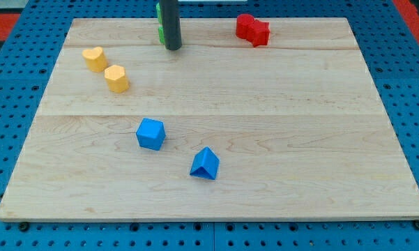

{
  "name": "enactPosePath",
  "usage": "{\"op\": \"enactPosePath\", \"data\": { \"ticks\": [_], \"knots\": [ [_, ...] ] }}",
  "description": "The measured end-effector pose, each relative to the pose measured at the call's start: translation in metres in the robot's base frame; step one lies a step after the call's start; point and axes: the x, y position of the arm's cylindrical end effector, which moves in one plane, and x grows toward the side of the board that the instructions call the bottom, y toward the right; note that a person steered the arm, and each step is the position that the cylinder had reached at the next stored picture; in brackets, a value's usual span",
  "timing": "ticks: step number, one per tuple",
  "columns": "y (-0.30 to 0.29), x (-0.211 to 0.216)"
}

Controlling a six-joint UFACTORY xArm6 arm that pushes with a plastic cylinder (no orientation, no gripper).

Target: Push the blue cube towards the blue triangle

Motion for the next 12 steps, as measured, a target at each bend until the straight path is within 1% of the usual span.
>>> {"op": "enactPosePath", "data": {
  "ticks": [1, 2, 3, 5, 6, 7, 8, 9, 10, 11, 12],
  "knots": [
    [0.001, -0.022],
    [0.012, -0.027],
    [-0.011, 0.028],
    [-0.107, -0.034],
    [-0.149, -0.046],
    [-0.156, -0.009],
    [-0.141, 0.030],
    [-0.116, 0.055],
    [-0.161, 0.062],
    [-0.201, 0.138],
    [-0.184, 0.155]
  ]
}}
